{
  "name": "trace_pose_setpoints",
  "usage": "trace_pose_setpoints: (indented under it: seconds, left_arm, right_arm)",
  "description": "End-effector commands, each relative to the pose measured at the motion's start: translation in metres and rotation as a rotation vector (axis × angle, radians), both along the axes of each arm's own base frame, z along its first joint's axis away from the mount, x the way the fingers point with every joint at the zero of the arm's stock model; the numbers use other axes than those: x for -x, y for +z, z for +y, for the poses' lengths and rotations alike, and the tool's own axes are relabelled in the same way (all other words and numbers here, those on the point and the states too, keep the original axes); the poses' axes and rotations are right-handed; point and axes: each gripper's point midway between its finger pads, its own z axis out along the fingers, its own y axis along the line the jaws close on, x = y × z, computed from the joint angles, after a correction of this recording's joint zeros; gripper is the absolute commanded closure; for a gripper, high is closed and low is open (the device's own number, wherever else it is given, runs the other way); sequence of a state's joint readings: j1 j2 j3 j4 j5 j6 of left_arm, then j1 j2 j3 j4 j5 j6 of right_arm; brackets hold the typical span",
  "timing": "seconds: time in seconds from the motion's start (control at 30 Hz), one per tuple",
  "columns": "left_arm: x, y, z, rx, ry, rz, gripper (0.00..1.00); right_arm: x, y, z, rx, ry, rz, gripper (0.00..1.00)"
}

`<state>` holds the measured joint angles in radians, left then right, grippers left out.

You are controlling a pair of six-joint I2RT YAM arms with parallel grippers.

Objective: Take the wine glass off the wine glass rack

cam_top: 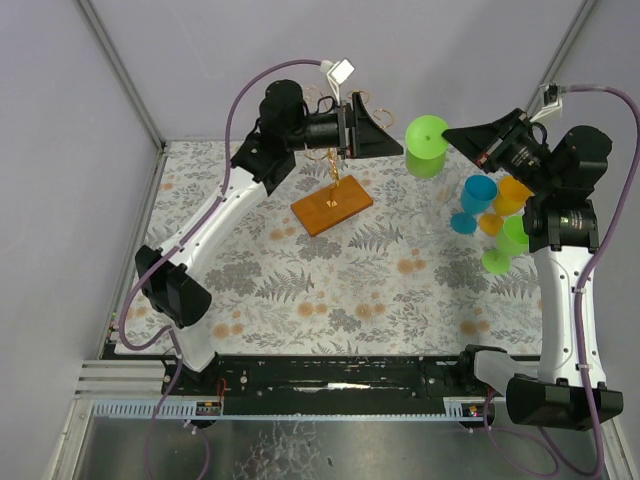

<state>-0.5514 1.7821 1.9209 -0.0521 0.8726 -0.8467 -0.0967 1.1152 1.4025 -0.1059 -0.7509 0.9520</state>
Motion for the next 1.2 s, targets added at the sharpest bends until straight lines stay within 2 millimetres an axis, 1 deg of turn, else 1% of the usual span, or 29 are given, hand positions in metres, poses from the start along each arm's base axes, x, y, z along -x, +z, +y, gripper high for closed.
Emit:
trace_pose_setpoints:
  seconds: [0.0, 0.1, 0.23, 0.3, 0.37, 0.43, 0.6, 0.63, 0.73, 0.77, 0.9, 0.93, 0.97, 1.0, 1.07, 1.17]
  left_arm:
    - [0.013, 0.024, -0.013, 0.061, -0.05, -0.066, 0.0]
    - [0.016, 0.025, -0.019, 0.066, -0.065, -0.071, 0.0]
    - [0.015, 0.025, -0.023, 0.073, -0.069, -0.068, 0.01]
    - [0.014, 0.026, -0.024, 0.078, -0.069, -0.068, 0.03]
    - [0.015, 0.027, -0.024, 0.082, -0.071, -0.072, 0.08]
    - [0.015, 0.028, -0.025, 0.085, -0.072, -0.076, 0.19]
    - [0.015, 0.027, -0.025, 0.083, -0.069, -0.074, 0.61]
    - [0.015, 0.027, -0.025, 0.082, -0.069, -0.074, 0.73]
    - [0.017, 0.026, -0.025, 0.079, -0.072, -0.073, 0.94]
    - [0.017, 0.026, -0.024, 0.079, -0.071, -0.074, 1.0]
    - [0.021, 0.028, -0.023, 0.087, -0.089, -0.08, 1.0]
    - [0.023, 0.03, -0.023, 0.091, -0.098, -0.087, 1.0]
    - [0.025, 0.033, -0.022, 0.095, -0.107, -0.096, 1.0]
    - [0.027, 0.033, -0.022, 0.095, -0.114, -0.102, 1.0]
    - [0.031, 0.035, -0.022, 0.09, -0.129, -0.133, 1.0]
    - [0.041, 0.03, -0.024, 0.059, -0.161, -0.193, 1.0]
  right_arm:
    - [0.011, 0.014, 0.011, 0.025, 0.08, -0.091, 1.0]
    - [0.009, 0.01, 0.015, 0.031, 0.093, -0.087, 1.0]
    - [0.012, 0.007, 0.024, 0.051, 0.131, -0.09, 1.0]
    - [0.012, 0.004, 0.029, 0.066, 0.148, -0.086, 1.0]
    - [0.012, 0.002, 0.031, 0.072, 0.157, -0.08, 1.0]
    - [0.012, 0.001, 0.032, 0.074, 0.163, -0.08, 1.0]
    - [0.011, 0.001, 0.033, 0.079, 0.171, -0.085, 1.0]
    - [0.011, 0.001, 0.034, 0.078, 0.175, -0.083, 1.0]
    - [0.012, 0.002, 0.035, 0.078, 0.186, -0.087, 1.0]
    - [0.012, 0.002, 0.035, 0.077, 0.188, -0.088, 1.0]
    - [0.018, 0.006, 0.036, 0.082, 0.193, -0.104, 1.0]
    - [0.02, 0.008, 0.034, 0.094, 0.176, -0.108, 0.96]
    - [0.02, 0.01, 0.031, 0.114, 0.148, -0.112, 0.86]
    - [0.019, 0.01, 0.027, 0.137, 0.115, -0.112, 0.79]
    - [0.017, 0.01, 0.019, 0.177, 0.052, -0.093, 0.61]
    - [0.011, 0.013, 0.006, 0.205, -0.039, -0.067, 0.39]
